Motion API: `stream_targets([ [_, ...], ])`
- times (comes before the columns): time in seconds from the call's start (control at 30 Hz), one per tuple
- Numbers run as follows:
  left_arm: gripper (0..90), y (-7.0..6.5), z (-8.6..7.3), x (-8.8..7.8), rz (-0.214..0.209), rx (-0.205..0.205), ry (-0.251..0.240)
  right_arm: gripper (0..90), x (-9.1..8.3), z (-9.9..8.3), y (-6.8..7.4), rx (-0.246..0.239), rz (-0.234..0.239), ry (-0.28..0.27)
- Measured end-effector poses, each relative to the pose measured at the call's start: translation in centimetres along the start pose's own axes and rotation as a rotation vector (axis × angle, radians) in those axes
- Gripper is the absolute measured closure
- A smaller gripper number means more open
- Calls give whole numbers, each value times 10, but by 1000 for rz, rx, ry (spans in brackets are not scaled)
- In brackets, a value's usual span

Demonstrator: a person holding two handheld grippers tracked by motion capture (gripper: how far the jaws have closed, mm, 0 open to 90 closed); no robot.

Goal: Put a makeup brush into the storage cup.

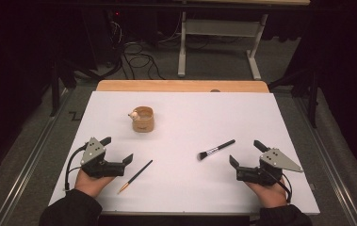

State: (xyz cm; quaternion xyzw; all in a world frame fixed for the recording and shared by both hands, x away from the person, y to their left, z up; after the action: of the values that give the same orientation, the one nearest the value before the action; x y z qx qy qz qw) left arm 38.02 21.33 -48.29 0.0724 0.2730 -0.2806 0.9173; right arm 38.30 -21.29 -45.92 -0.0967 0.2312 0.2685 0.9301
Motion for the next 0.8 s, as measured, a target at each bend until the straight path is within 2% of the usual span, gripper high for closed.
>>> stream_targets([
  [0.23, 2, 0, -1, 2, -8, -1, 3, 4, 1, 0, 0, 2, 3, 1],
  [0.43, 2, 4, -2, 4, -10, -9, -6, 4, 5, 1, -3, 27, 3, -2],
  [0.53, 3, 7, -2, 2, -20, -24, -19, 4, 8, 0, -2, 25, 1, 5],
  [0.8, 3, 5, 0, -2, -23, -27, -37, 3, 7, -2, -1, 20, 0, 10],
])
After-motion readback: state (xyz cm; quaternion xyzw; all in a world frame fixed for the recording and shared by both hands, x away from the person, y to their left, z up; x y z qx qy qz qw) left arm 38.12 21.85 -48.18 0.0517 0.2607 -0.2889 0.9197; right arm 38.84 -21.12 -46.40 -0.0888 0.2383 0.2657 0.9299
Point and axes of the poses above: each handheld gripper's, and its own axes: x roughly forward along the jaws, z roughly out of its top, y roughly to its left, the point moved 6 cm from there along x, roughly forward along the jaws, and after that the axes turned 12 degrees about y, right-handed, at the moved point
